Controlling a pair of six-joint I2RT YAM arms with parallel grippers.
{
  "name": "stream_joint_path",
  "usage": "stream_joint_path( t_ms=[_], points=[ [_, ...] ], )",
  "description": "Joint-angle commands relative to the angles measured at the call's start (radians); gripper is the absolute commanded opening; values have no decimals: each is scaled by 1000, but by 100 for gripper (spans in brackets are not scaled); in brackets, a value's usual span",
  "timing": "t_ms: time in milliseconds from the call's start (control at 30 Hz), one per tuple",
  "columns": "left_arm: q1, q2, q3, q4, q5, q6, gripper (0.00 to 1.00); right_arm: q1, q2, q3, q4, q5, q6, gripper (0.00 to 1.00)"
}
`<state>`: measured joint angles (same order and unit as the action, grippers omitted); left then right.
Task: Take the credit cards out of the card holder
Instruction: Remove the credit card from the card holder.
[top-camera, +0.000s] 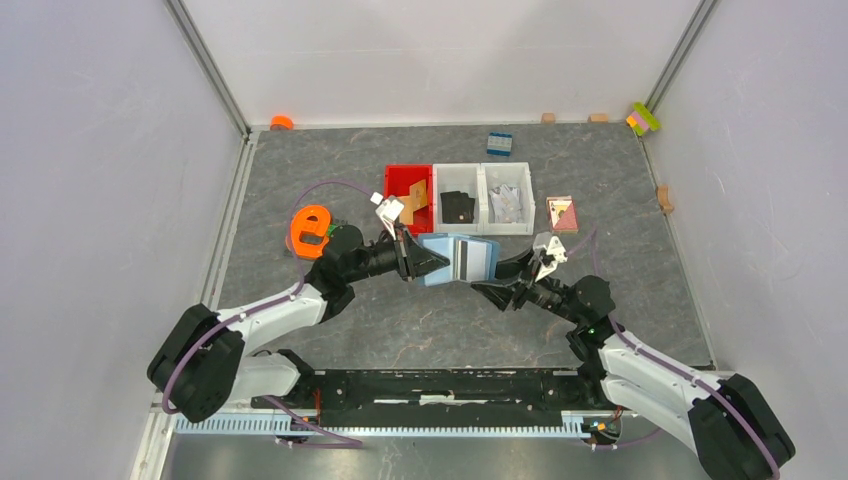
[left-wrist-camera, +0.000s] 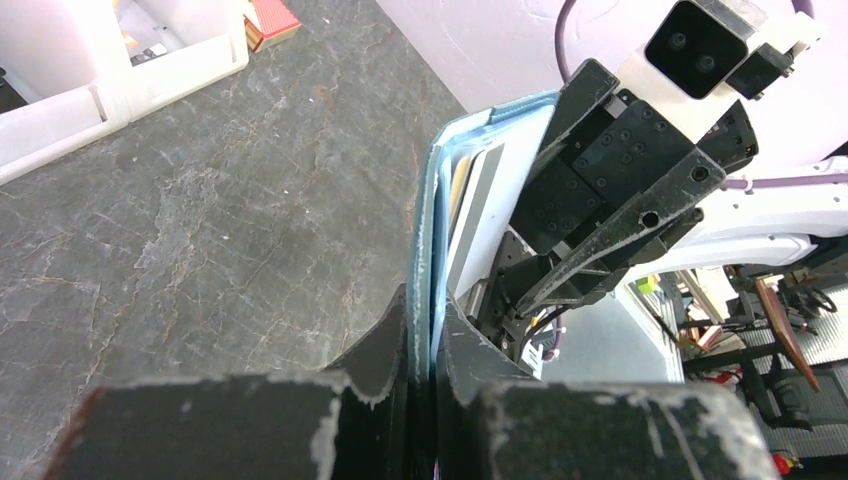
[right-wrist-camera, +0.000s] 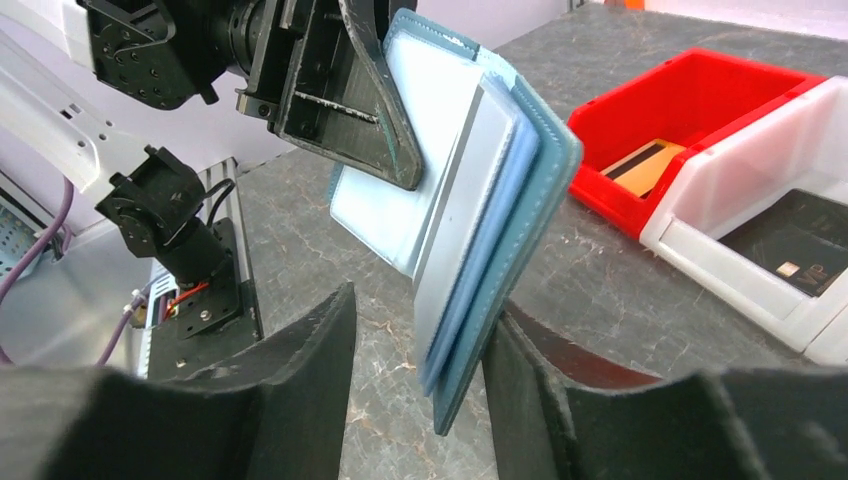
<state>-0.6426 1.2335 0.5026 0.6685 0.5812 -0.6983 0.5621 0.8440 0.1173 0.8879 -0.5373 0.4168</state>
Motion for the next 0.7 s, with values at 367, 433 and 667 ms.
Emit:
stream_joint_path(
  t_ms=[367, 433, 667],
  points=[
    [6, -17, 20, -23, -51, 10, 2, 1, -34, -10, 79, 41, 42, 20],
    [6, -15, 21, -26, -50, 11, 3, 1, -28, -4, 71, 46, 50, 11],
    [6, 0, 24, -15, -30, 9, 3, 1, 16, 24, 37, 40, 68, 20]
  ],
)
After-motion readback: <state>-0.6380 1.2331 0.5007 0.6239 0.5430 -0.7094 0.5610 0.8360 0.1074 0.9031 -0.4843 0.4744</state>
